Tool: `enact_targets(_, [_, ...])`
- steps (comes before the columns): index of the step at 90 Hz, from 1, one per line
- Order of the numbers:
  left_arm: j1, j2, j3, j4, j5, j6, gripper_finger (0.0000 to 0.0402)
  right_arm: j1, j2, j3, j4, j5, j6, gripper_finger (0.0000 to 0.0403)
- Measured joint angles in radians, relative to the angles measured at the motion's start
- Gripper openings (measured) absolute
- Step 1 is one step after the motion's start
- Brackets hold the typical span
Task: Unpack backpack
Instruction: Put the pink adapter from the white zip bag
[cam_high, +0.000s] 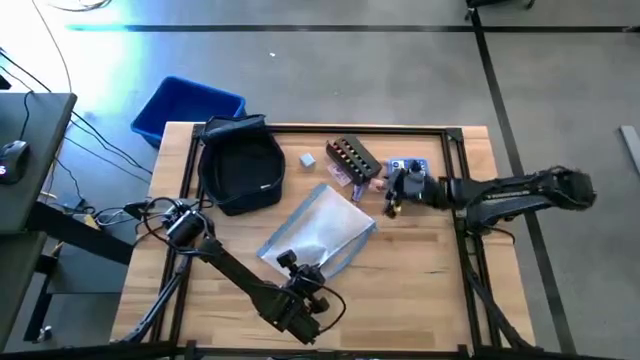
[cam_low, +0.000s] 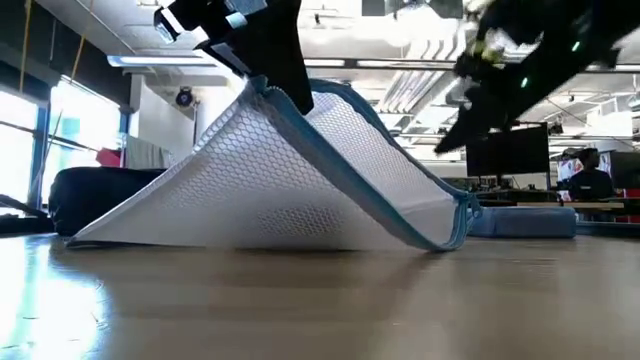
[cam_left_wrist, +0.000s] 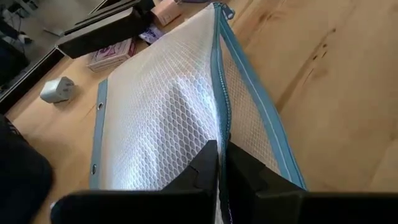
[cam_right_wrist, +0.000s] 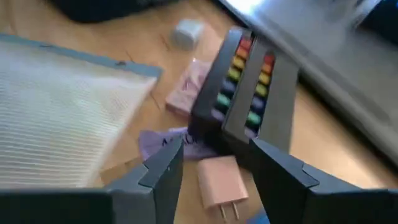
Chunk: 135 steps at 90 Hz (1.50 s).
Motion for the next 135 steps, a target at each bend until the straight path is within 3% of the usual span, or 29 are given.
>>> enact_targets(9, [0.006,0.000,0.000,0.000,0.010,0.002,0.0000,-0.114,0.046,-0.042,0.048,-0.145,-0.037,0.0202])
enact_targets(32, [0.022,0.000,0.000,0.010,0.039,0.010,0.0000,-0.163,0.264,-0.051,0.183,-0.165,-0.108,0.0266])
enact_targets(55, [0.023,0.000,0.000,0.019,0.045,0.021,0.0000,-0.167,0.428,-0.031,0.256,-0.060,-0.149,0.0272])
enact_targets(76, [0.022,0.000,0.000,0.037,0.044,0.037,0.0000,-0.186,0.487,-0.012,0.272,-0.098,-0.128,0.0267])
enact_targets(85, [0.022,0.000,0.000,0.036,0.044,0.037,0.0000,-0.194,0.489,-0.011,0.257,-0.139,-0.121,0.0241])
enact_targets(98, [0.022,0.000,0.000,0.035,0.044,0.041,0.0000,-0.193,0.478,-0.009,0.217,-0.153,-0.082,0.0170])
enact_targets(118, [0.020,0.000,0.000,0.033,0.045,0.045,0.0000,-0.156,0.346,-0.016,0.058,-0.199,-0.025,0.0170])
enact_targets(135, [0.019,0.000,0.000,0.031,0.039,0.045,0.0000,-0.011,0.189,0.040,-0.166,-0.352,0.083,0.0170])
